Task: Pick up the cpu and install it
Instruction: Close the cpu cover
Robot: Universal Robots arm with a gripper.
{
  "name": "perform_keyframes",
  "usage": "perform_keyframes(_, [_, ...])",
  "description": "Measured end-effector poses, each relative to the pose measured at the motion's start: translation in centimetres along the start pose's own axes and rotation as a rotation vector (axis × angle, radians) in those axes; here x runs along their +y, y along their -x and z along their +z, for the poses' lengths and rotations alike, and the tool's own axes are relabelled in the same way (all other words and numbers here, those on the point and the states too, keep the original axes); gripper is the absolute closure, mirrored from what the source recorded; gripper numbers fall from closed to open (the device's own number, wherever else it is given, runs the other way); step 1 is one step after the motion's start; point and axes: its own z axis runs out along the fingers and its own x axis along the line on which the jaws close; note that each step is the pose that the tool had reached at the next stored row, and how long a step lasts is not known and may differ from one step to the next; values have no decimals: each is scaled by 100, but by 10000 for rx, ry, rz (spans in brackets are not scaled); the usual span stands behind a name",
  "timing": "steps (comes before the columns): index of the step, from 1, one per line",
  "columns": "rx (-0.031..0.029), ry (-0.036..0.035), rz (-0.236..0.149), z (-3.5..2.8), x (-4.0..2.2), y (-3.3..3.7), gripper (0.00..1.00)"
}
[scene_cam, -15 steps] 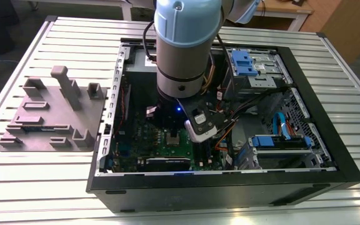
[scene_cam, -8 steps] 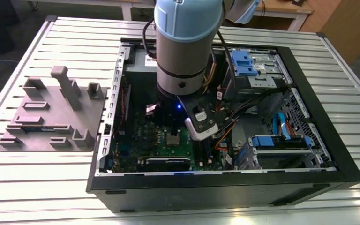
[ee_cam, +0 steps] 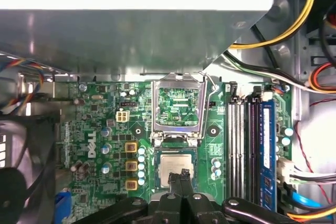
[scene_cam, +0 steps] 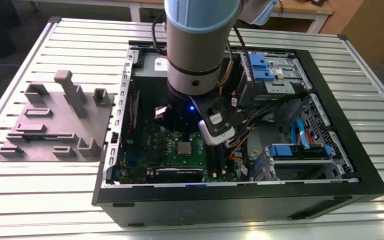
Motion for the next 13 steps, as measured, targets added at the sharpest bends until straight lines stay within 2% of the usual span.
perform_keyframes(3, [1,-1,-1,-76,2,1,90])
perform_keyframes(5, [1,-1,-1,-106,3,1,90])
perform_keyframes(10, [0,1,-8,-108,3,1,90])
perform_keyframes(13, [14,3,-416,-108,4,1,90])
